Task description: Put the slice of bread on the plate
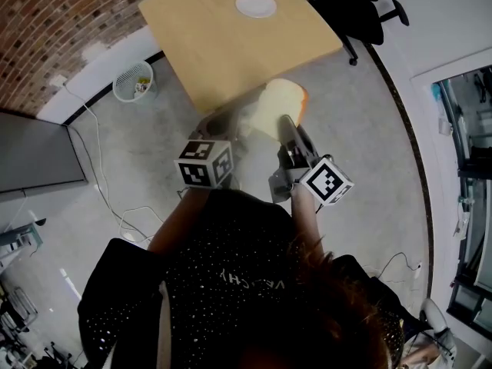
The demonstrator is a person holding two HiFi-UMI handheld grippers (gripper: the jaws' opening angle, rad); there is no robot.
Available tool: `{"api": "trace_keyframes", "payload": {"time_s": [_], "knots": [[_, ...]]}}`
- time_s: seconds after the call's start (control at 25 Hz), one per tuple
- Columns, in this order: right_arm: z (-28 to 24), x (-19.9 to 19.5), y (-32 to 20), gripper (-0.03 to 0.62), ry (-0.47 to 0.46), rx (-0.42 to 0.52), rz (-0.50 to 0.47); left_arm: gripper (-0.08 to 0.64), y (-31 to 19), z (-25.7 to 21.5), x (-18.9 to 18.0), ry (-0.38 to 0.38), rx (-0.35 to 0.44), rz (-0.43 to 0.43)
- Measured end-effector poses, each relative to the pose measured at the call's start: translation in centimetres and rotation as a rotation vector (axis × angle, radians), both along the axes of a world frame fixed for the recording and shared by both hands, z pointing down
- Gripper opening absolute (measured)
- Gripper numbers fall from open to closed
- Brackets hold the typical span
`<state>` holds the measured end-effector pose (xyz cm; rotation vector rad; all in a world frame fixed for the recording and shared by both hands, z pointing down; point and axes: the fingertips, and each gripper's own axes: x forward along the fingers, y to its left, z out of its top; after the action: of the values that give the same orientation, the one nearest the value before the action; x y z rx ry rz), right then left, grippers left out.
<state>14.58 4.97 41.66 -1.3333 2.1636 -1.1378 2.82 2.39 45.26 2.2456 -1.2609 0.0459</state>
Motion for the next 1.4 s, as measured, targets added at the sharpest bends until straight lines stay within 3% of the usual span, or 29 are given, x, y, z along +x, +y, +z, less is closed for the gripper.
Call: {"api": "trace_keyframes", "payload": {"time_s": [0.76,1.4], "knots": [[-0.8,3.4,-14.2,0.098,0.015,-0.043,0.008,0.009,-15.7,-1.3,4.7,0.048,-0.025,0.032],[-0.1,3.9,-27.6,0.098,0.054,-0.116,-0.049,0.009,-28.2,-0.3,5.2,0.106,-0.100,-0.030]]}}
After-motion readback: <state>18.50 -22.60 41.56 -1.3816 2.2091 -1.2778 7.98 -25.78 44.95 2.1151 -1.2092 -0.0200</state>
